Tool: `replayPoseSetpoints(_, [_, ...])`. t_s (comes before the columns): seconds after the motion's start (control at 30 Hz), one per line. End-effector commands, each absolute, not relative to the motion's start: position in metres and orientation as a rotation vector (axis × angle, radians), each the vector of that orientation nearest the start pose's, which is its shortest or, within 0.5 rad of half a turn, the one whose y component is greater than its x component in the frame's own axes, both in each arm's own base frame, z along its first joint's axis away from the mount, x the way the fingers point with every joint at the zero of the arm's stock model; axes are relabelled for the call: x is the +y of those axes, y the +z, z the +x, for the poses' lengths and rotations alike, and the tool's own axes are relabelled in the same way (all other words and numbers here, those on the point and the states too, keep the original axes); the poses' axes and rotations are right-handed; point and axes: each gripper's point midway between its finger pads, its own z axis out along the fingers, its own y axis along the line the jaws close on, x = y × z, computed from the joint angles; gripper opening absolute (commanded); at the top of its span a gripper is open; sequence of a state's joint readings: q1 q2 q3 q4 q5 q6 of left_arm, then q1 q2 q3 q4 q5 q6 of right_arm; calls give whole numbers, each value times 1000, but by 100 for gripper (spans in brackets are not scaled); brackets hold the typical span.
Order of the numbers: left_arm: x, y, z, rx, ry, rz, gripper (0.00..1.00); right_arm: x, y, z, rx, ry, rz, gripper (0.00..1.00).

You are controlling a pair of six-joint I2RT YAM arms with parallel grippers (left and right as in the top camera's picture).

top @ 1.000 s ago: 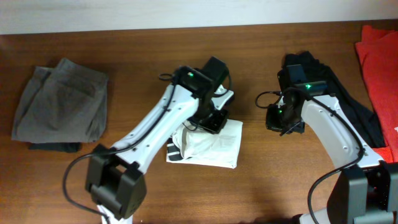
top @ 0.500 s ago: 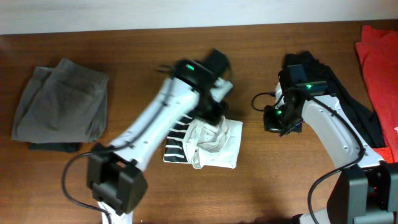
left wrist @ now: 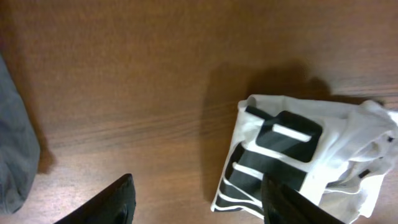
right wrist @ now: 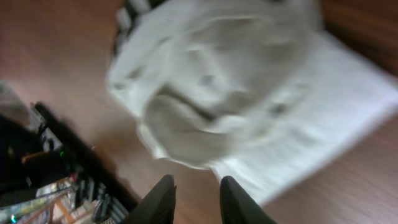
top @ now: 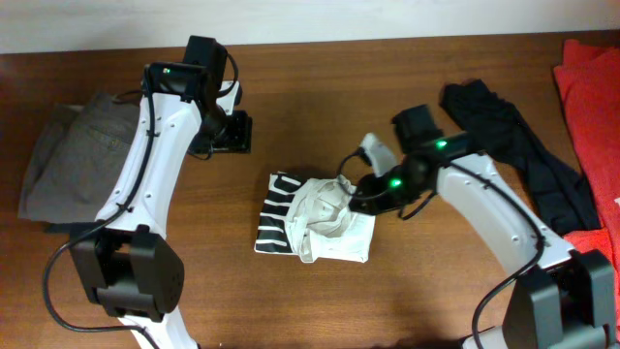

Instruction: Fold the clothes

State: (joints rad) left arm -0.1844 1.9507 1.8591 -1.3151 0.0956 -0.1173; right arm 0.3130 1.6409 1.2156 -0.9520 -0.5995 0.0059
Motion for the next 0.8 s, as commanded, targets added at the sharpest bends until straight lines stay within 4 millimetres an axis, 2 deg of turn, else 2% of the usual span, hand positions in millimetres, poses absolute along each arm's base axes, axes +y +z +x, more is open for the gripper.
replayPoseSetpoints(0.0, [-88, 131, 392, 3049, -158, 103, 66, 210, 111, 274, 2902, 855, -569, 31])
replayPoseSetpoints(0.07, [-89, 121, 390, 3070, -164, 104, 68, 216, 102, 269, 2938, 817, -588, 34])
replayPoseSetpoints(0.2, [-100, 103, 386, 3090, -248, 114, 70, 240, 89, 254, 2952, 828, -706, 36])
replayPoseSetpoints(0.33, [-109, 83, 381, 3097, -333, 116, 71, 266, 81, 249, 2929, 834, -752, 36])
replayPoseSetpoints(0.53, [-115, 57, 367, 3126, -410, 115, 71, 272, 78, 261, 2916, 786, -670, 36])
replayPoseSetpoints(0.77, [-126, 50, 360, 3134, -450, 148, 71, 270, 73, 258, 2945, 778, -658, 38])
